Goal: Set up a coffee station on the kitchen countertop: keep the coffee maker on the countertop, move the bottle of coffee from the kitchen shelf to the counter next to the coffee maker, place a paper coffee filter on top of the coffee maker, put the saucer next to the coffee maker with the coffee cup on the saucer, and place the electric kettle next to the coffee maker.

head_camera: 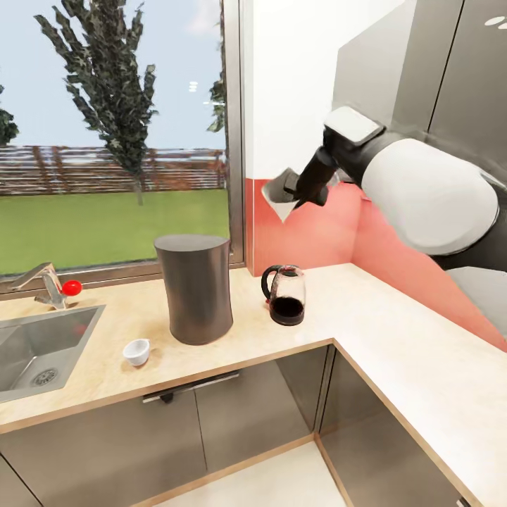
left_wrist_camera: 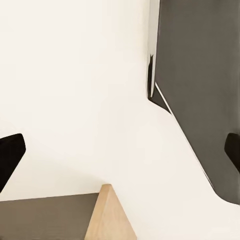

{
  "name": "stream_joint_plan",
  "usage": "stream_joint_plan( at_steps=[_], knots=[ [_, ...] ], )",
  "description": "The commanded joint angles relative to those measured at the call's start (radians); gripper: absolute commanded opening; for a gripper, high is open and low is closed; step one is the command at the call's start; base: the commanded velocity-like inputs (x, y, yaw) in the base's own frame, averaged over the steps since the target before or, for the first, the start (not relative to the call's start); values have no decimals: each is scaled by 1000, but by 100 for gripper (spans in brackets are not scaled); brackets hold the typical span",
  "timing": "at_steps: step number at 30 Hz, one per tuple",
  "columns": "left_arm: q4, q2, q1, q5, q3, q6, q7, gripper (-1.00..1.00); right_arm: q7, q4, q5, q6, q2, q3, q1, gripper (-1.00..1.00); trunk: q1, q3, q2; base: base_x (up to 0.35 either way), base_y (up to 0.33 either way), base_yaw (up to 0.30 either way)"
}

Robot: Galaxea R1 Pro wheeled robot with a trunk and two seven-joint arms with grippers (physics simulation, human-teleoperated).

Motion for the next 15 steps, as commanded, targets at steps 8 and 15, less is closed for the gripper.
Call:
stream_joint_plan(
  at_steps=[8, 15],
  knots=[
    [2, -1, 1, -2, 2, 7, 7, 100, -464, -22, -265, -556, -7, -32, 29, -100, 0, 0, 0, 0, 0, 0],
    [1, -6, 1, -2, 2, 15, 17, 100, -729, -178, -297, -600, -5, -34, 29, -100, 0, 0, 0, 0, 0, 0]
  ],
)
